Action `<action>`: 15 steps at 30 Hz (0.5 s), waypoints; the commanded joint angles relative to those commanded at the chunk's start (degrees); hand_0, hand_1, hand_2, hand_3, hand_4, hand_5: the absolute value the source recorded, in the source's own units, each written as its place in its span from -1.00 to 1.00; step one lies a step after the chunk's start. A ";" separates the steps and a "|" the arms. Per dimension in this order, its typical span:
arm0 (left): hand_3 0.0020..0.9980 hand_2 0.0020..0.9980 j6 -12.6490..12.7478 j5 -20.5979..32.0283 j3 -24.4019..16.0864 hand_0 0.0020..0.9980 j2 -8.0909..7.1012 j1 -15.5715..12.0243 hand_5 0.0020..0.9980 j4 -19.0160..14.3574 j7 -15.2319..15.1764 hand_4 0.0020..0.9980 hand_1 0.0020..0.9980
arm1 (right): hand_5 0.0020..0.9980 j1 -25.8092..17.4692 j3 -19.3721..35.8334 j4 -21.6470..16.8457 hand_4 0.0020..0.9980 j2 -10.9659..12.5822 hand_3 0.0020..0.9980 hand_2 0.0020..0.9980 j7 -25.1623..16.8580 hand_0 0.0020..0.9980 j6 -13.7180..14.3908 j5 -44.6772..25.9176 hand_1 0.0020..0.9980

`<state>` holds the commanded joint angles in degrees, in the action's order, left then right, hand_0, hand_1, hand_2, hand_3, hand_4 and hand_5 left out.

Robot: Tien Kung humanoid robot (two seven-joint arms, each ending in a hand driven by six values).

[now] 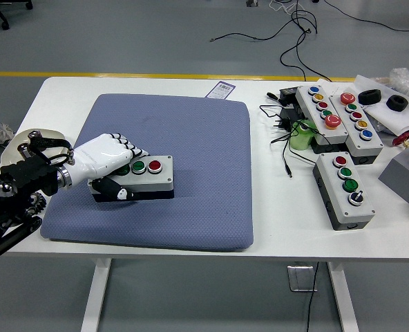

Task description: Pick up the button,place it on the desk,press the button,press the button

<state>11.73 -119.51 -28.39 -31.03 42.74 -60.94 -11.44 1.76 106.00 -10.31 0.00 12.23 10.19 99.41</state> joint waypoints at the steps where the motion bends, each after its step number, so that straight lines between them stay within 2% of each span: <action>1: 0.80 0.88 0.17 0.33 -0.40 0.83 -0.09 -0.20 0.41 -0.44 0.02 0.83 0.80 | -0.68 0.00 0.03 0.00 -0.34 0.00 0.30 0.46 -0.01 0.06 -0.01 0.04 0.37; 2: 0.80 0.88 0.52 0.94 -1.05 0.83 -0.16 -0.47 0.41 -0.93 0.03 0.83 0.80 | -0.68 -0.01 0.05 0.00 -0.34 0.00 0.30 0.46 -0.03 0.06 -0.01 0.03 0.37; 3: 1.00 1.00 0.82 1.40 -1.80 0.99 -0.17 -0.72 0.44 -1.34 0.08 0.88 0.94 | -0.67 -0.01 0.05 0.00 -0.34 0.00 0.30 0.45 -0.04 0.06 -0.01 -0.02 0.37; 10: 1.00 1.00 2.27 4.57 -6.73 1.00 -0.51 -2.31 0.46 -4.16 0.01 0.91 0.96 | -0.67 0.02 0.17 0.00 -0.34 0.00 0.30 0.45 -0.10 0.06 -0.03 0.05 0.37; 15: 1.00 1.00 1.86 4.72 -7.60 1.00 -0.67 -2.81 0.46 -4.84 0.03 0.93 0.95 | -0.68 0.09 0.14 0.00 -0.34 0.00 0.30 0.45 -0.06 0.05 -0.02 0.22 0.37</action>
<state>13.59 -114.78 -35.99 -31.70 39.93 -65.78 -11.41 1.85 106.15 -10.31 0.00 12.18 10.18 99.63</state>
